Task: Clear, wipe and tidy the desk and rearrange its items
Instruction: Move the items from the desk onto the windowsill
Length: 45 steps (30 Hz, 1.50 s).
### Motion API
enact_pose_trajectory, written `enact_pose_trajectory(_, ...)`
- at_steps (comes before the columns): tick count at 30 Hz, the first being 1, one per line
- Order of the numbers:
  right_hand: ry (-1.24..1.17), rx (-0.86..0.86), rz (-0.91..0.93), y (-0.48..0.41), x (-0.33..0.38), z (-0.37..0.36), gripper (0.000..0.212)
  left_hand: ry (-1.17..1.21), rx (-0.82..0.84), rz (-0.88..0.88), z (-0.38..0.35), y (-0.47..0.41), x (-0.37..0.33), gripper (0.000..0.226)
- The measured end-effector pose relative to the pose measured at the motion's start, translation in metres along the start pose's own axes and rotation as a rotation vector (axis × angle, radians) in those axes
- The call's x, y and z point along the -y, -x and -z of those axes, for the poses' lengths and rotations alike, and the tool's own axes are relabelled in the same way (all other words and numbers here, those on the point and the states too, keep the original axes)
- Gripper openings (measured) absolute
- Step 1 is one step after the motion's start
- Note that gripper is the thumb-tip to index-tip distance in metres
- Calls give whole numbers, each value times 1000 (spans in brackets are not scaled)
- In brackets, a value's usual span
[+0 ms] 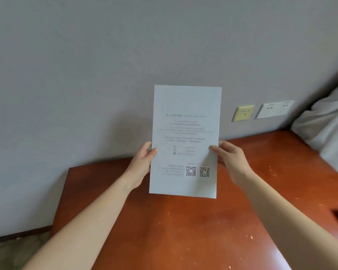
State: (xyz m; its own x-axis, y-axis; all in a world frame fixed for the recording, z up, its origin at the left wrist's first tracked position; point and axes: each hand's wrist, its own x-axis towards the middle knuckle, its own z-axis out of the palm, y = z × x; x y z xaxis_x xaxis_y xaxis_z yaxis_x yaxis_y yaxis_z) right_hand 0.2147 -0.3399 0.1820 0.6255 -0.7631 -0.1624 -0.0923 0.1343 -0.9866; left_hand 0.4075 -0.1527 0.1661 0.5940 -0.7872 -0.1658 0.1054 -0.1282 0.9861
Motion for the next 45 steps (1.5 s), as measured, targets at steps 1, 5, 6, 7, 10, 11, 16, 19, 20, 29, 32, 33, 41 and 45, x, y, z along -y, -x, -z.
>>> enact_pose_trajectory(1, -42, -31, -2, 10, 8, 23, 11, 65, 17, -18, -27, -2, -7, 20)
enact_pose_trajectory(5, -187, -101, -11, 66, 29, 124, 24, 196, 123, -64, -138, 1, -30, 19)
enact_pose_trajectory(6, -210, -122, -9, 84, 30, 150, 26, 192, 155, -71, -165, 4, -34, 19)
enact_pose_trajectory(7, -213, -154, -15, 101, 27, 174, 26, 187, 185, -75, -192, 9, -36, 19)
enact_pose_trajectory(10, -193, -248, -24, 153, 18, 244, 23, 177, 280, -90, -276, 26, -41, 17)
enact_pose_trajectory(11, -185, -277, -25, 168, 16, 263, 21, 176, 305, -101, -301, 32, -42, 16)
enact_pose_trajectory(16, -172, -437, 51, 240, 21, 368, 19, 183, 462, -133, -430, 63, -49, 17)
enact_pose_trajectory(19, -123, -531, 88, 275, 27, 426, 19, 178, 574, -140, -496, 76, -55, 14)
enact_pose_trajectory(20, -115, -561, 99, 287, 29, 442, 20, 176, 610, -138, -515, 81, -57, 13)
enact_pose_trajectory(29, -100, -835, 166, 395, 29, 513, 22, 129, 921, -130, -642, 132, -73, 15)
enact_pose_trajectory(32, -99, -924, 188, 432, 26, 517, 22, 96, 972, -148, -669, 154, -70, 17)
enact_pose_trajectory(33, -99, -956, 193, 445, 24, 517, 23, 88, 998, -157, -677, 163, -68, 17)
enact_pose_trajectory(41, -111, -1262, 194, 562, 4, 537, 22, 135, 1348, -42, -762, 252, -52, 15)
enact_pose_trajectory(45, -74, -1409, 195, 617, -2, 557, 23, 90, 1478, -21, -817, 301, -46, 15)
